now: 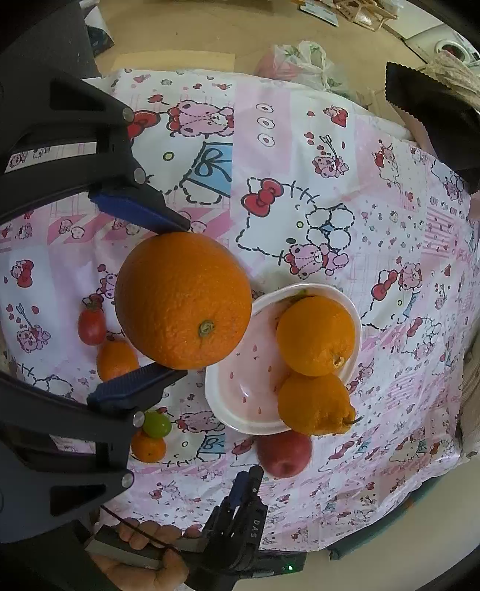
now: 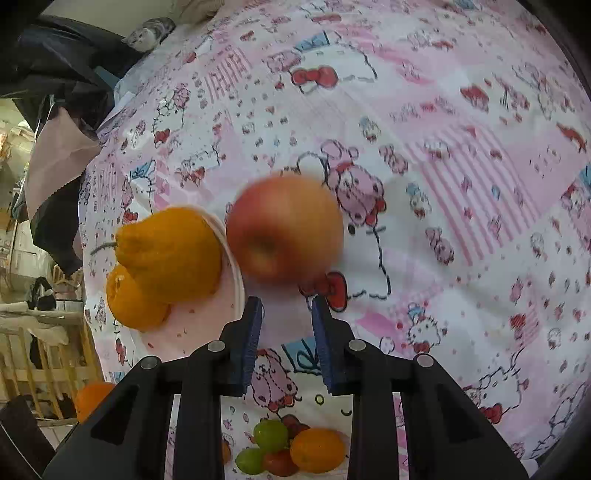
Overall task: Organize fruits
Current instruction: 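Grasp the red apple with the right tool while the left tool holds the orange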
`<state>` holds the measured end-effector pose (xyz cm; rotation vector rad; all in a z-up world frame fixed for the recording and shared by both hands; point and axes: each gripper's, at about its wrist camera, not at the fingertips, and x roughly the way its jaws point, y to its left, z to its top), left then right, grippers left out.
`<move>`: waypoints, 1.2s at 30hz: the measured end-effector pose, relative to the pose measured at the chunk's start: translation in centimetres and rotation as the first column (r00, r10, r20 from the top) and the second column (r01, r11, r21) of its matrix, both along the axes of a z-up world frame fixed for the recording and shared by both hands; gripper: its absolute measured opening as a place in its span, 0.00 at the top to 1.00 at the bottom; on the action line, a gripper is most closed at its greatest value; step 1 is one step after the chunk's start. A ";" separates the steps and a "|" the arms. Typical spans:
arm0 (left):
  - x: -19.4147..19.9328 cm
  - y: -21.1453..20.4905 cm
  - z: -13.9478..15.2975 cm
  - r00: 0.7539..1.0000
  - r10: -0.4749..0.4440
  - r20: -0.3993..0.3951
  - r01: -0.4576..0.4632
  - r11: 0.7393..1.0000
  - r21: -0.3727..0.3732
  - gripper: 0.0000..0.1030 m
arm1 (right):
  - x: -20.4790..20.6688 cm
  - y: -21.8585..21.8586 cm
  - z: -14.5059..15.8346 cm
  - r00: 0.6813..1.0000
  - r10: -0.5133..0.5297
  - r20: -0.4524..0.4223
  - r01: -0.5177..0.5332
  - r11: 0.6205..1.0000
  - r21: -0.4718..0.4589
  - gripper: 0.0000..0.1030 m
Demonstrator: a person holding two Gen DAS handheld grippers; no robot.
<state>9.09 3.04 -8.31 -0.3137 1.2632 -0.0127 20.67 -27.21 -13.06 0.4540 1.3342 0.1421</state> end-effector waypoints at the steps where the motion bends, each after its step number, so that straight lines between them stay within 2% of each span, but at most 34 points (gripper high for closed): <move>1: -0.1 0.0 0.0 1.000 0.000 0.000 0.000 1.000 0.001 0.36 | 0.0 -0.1 -0.6 1.000 -0.003 -0.017 0.003 1.000 0.008 0.68; 4: -0.5 0.3 0.1 1.000 0.003 0.005 -0.003 1.000 0.009 0.36 | -0.1 -0.6 -1.0 0.999 -0.029 -0.027 0.030 0.999 0.037 0.68; 6: -0.6 0.7 0.1 1.000 0.015 0.007 -0.015 1.000 0.014 0.36 | -0.1 -0.9 -0.7 0.999 -0.050 -0.020 0.051 0.997 0.059 0.60; 7: -0.6 1.0 0.1 1.000 0.026 0.007 -0.026 1.000 0.012 0.36 | 0.0 -1.1 -0.5 0.998 -0.061 -0.015 0.062 0.995 0.075 0.48; 8: -0.6 1.2 0.1 0.999 0.034 0.006 -0.035 0.999 0.010 0.36 | -0.1 -1.5 -0.2 0.997 -0.081 -0.004 0.081 0.992 0.099 0.39; 9: -0.5 1.4 0.1 0.999 0.042 0.006 -0.042 0.999 0.009 0.36 | -0.2 -2.0 0.1 0.995 -0.095 0.005 0.094 0.990 0.109 0.36; 11: -0.3 1.6 0.0 0.998 0.055 0.006 -0.056 0.998 0.016 0.36 | 0.0 -2.9 0.8 0.989 -0.145 0.031 0.140 0.982 0.128 0.22; 13: -0.2 1.7 -0.1 0.998 0.060 0.003 -0.060 0.998 0.013 0.36 | 0.4 -3.5 1.1 0.984 -0.171 0.047 0.162 0.975 0.152 0.15; 21: 0.3 1.0 -0.2 0.999 0.042 -0.009 -0.043 0.999 -0.010 0.36 | 4.0 -1.9 -1.4 0.988 -0.154 0.006 0.150 0.972 0.182 0.11; 25: 0.4 0.7 -0.4 0.999 0.031 -0.016 -0.031 0.999 -0.013 0.36 | 5.9 -0.2 -3.1 0.996 -0.093 -0.007 0.093 0.995 0.044 0.11; 33: 0.3 1.0 -0.8 0.998 0.048 -0.034 -0.049 0.998 -0.042 0.36 | 7.7 2.7 -4.2 0.999 -0.035 0.040 0.039 0.993 -0.108 0.11; 36: 0.3 0.8 -0.7 0.999 0.045 -0.024 -0.046 0.999 -0.028 0.36 | 8.1 3.0 -4.4 0.999 -0.018 0.034 0.022 0.989 -0.144 0.13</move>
